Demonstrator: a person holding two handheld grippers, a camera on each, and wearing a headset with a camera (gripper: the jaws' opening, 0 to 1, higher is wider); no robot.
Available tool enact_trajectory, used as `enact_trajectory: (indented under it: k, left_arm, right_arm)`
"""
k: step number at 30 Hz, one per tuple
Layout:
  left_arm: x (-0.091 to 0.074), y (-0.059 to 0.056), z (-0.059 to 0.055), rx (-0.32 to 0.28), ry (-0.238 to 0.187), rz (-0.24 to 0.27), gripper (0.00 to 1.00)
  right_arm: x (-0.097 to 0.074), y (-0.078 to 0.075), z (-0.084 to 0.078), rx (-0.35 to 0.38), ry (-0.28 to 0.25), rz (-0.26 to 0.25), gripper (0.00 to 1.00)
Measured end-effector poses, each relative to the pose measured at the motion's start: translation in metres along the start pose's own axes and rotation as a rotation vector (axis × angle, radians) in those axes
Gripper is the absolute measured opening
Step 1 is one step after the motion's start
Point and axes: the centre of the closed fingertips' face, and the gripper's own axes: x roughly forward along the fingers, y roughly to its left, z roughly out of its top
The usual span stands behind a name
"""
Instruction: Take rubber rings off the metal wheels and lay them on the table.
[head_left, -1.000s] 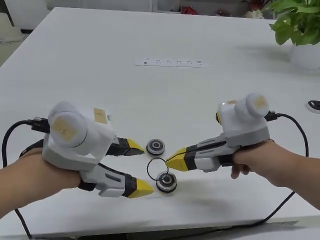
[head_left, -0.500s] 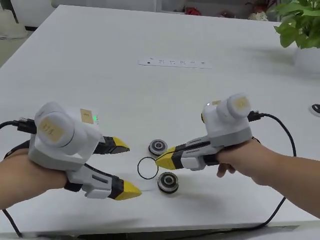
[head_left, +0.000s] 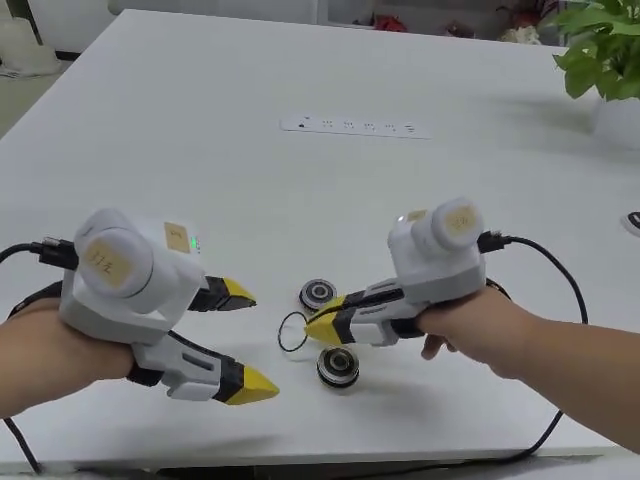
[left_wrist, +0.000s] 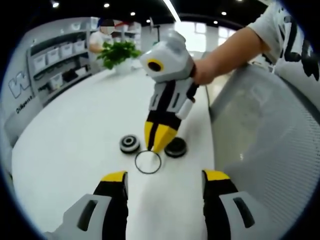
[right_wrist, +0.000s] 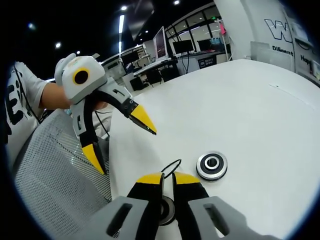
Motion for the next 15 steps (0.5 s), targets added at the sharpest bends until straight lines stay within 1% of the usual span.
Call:
enact_trajectory:
  k: [5,15]
  left_arm:
    - [0.000,0.000,0.000,0.000,0.004,-0.005,0.61]
    - [0.001,0.000,0.003,0.014,0.014,-0.012,0.61]
  right_arm:
    - [-0.002,-0.001,-0.002,-0.007,0.002,-0.008,0.09]
    - [-0.016,-0.003,0.003,-0.005,-0.022,-0.021,0.16]
